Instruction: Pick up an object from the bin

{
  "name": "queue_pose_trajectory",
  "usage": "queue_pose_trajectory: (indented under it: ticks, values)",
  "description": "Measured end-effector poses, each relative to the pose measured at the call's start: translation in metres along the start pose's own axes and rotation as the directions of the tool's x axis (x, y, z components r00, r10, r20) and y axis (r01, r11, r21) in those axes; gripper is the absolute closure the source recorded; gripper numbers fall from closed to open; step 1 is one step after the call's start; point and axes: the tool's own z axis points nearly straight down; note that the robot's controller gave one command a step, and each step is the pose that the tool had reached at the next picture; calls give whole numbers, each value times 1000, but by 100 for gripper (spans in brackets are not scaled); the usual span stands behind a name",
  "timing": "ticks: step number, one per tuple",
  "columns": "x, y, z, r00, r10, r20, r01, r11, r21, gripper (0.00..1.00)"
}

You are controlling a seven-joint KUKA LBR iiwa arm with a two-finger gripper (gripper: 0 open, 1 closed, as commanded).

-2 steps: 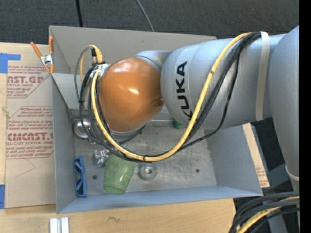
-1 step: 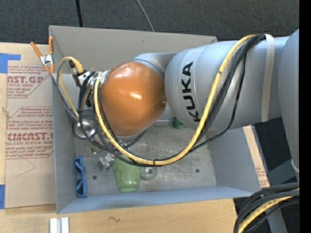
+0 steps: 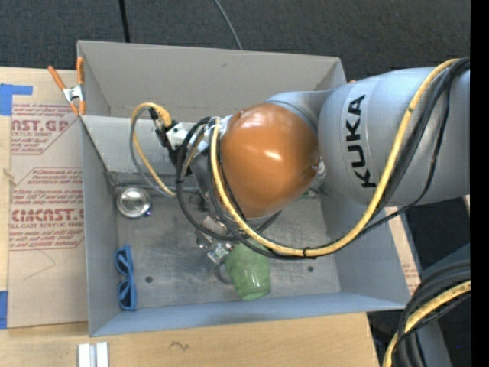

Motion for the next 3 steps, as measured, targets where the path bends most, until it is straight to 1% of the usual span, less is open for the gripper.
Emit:
queue_pose_trajectory:
  ticks: [1, 2, 3]
  values:
    - [59, -1, 20, 895, 446, 2, -446, 895, 2, 100]
    - [37, -18, -4, 996, 86, 3, -86, 996, 5, 100]
    - [19, -75, -11, 990, -139, 3, 139, 990, 7, 100]
